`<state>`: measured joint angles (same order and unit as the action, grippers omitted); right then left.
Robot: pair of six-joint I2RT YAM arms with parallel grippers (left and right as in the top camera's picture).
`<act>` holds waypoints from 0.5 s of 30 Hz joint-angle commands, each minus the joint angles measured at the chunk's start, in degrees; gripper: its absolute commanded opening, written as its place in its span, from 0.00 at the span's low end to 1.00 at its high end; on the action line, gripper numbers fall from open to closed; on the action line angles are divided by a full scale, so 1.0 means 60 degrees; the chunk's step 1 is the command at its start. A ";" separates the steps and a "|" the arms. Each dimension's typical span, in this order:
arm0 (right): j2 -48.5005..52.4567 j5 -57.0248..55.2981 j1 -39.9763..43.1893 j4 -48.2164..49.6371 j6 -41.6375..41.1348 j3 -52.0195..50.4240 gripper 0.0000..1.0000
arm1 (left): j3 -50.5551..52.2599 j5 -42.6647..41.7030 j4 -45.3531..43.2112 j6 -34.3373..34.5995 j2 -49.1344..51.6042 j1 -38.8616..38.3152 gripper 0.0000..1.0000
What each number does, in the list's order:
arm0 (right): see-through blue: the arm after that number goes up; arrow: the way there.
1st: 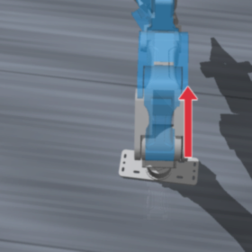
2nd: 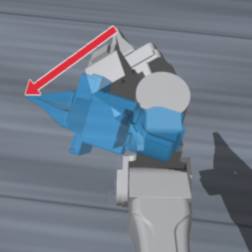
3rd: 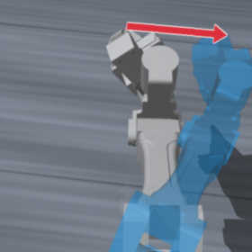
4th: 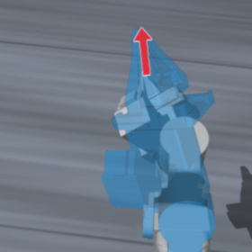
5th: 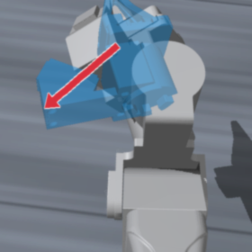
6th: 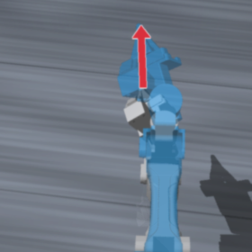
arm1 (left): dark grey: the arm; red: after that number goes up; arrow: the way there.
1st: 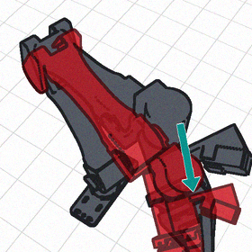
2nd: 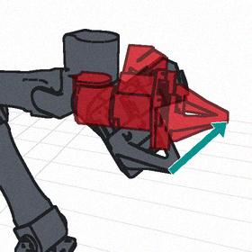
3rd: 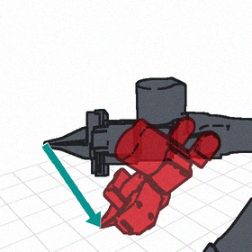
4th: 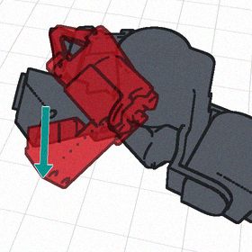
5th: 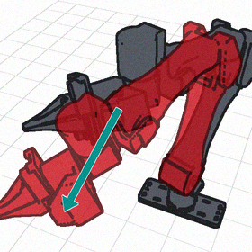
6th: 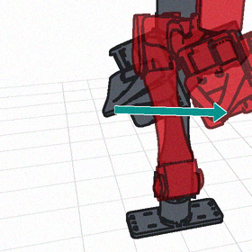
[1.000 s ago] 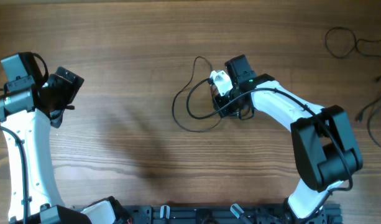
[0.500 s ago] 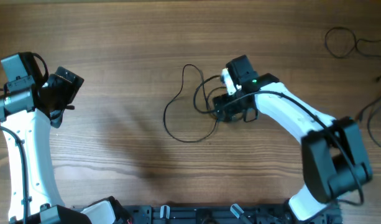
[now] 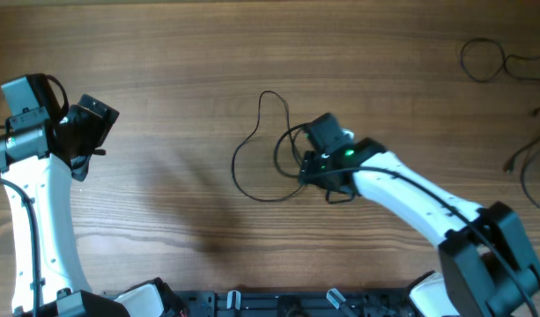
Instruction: Untangle cables
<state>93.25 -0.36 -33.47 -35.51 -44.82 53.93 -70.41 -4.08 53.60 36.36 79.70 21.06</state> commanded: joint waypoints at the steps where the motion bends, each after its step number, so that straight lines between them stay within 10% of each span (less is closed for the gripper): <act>1: 0.0721 -0.1770 -0.0849 0.0382 0.0984 -0.0073 0.64 | -0.0051 0.0160 -0.0022 0.0091 0.0011 0.0011 1.00; 4: 0.1322 -0.1832 -0.0929 0.0455 0.1443 -0.0073 0.53 | -0.0051 0.0160 -0.0022 0.0091 0.0011 0.0011 1.00; 7: 0.1479 -0.1337 -0.0929 0.0233 0.1767 -0.0004 0.08 | -0.0051 0.0160 -0.0025 0.0091 0.0011 0.0011 1.00; 15: 0.0827 0.2470 -0.0918 -0.3723 0.3147 0.1647 0.04 | -0.0051 0.0160 -0.0022 0.0091 0.0011 0.0011 1.00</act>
<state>100.40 7.27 -38.96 -55.27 -29.71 60.84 -70.41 -4.08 53.58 36.36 79.70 21.06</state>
